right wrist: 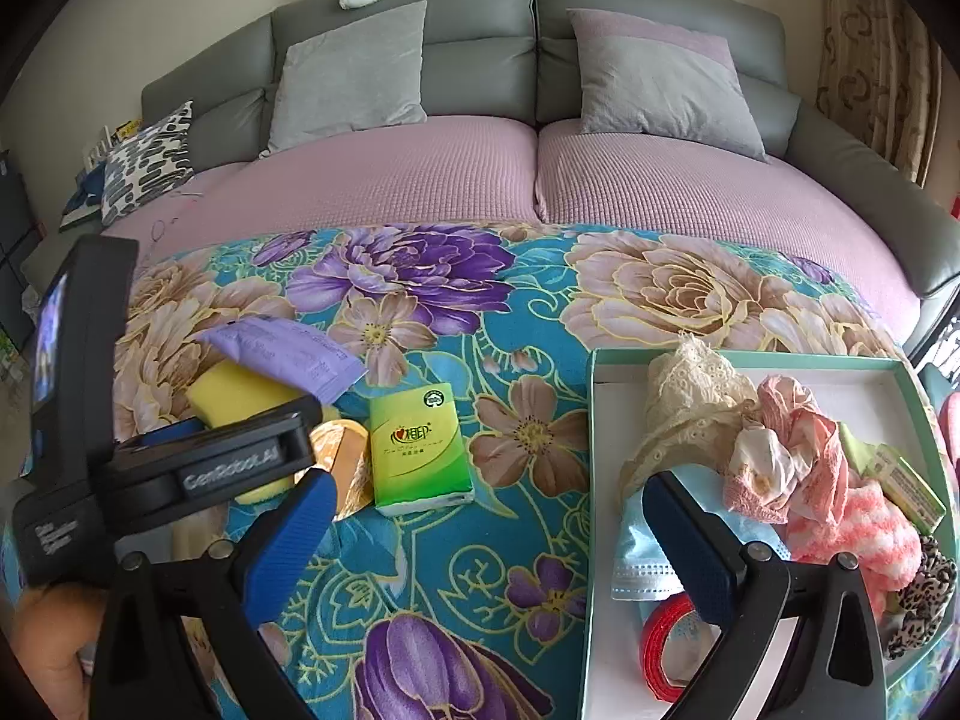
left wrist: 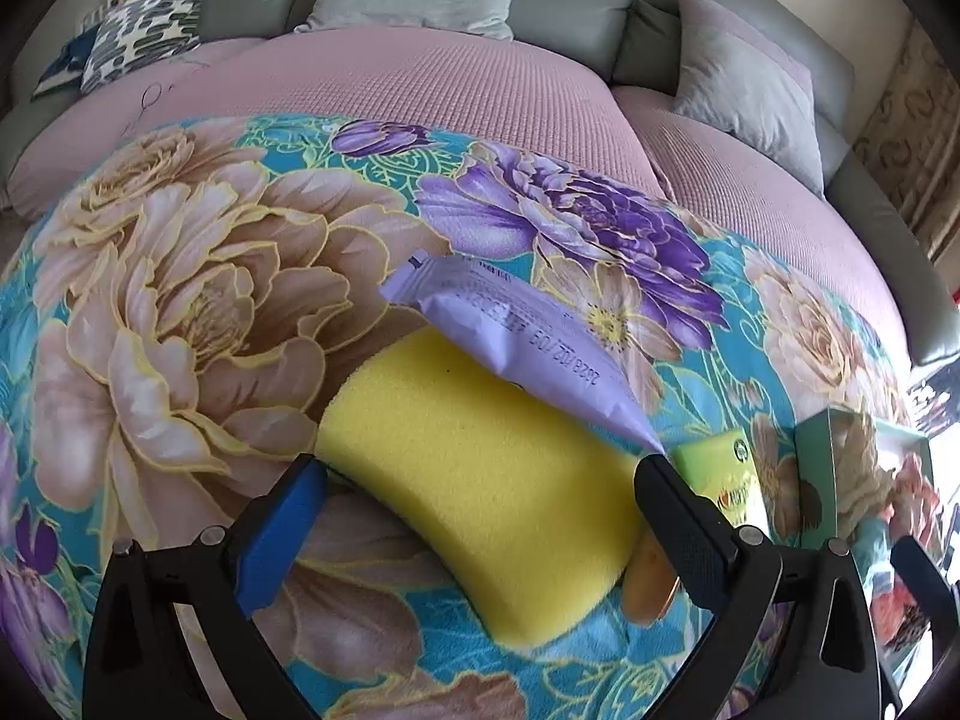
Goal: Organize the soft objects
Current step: 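Grasp the yellow sponge with the left tool while the right tool reaches the round tan cookie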
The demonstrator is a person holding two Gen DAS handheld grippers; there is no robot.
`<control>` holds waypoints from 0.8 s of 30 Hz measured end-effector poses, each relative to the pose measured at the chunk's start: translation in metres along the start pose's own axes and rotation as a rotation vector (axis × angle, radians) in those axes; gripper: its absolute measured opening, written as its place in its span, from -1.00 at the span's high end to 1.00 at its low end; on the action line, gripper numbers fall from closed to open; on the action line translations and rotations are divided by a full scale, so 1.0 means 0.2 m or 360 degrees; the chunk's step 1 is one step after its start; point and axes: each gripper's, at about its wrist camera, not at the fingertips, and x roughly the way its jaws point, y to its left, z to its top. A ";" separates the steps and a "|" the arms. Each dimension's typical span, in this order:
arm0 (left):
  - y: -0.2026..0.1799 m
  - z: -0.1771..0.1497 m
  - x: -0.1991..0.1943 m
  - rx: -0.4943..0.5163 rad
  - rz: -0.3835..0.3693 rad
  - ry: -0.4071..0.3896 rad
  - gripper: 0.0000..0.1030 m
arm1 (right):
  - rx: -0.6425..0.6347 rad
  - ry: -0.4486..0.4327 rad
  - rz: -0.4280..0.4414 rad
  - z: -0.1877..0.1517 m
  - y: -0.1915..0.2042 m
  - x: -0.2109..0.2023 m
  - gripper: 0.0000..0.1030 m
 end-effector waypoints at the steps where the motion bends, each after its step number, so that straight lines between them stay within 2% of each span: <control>1: 0.01 0.00 0.01 -0.0026 -0.0009 0.0011 -0.98 | -0.0001 0.0000 0.0002 0.00 0.00 0.00 -1.00; 13: 0.03 -0.01 0.02 -0.0129 -0.0052 0.0021 -0.96 | -0.0003 0.0001 0.0005 0.00 0.00 0.00 -1.00; 14: 0.03 -0.01 0.02 -0.0126 -0.0061 0.0019 -0.89 | -0.0004 0.0002 0.0006 0.00 0.00 0.00 -1.00; 17: 0.03 -0.01 0.00 -0.0142 -0.0151 0.0026 -0.50 | -0.0007 0.0004 0.0005 0.00 0.00 0.00 -1.00; 21: 0.01 -0.02 -0.02 -0.0140 -0.0168 0.0031 -0.32 | -0.0008 0.0004 0.0008 0.00 0.00 0.00 -1.00; 24: 0.03 -0.03 -0.03 -0.0183 -0.0233 0.0041 -0.18 | -0.0007 0.0004 0.0012 0.00 0.01 0.00 -1.00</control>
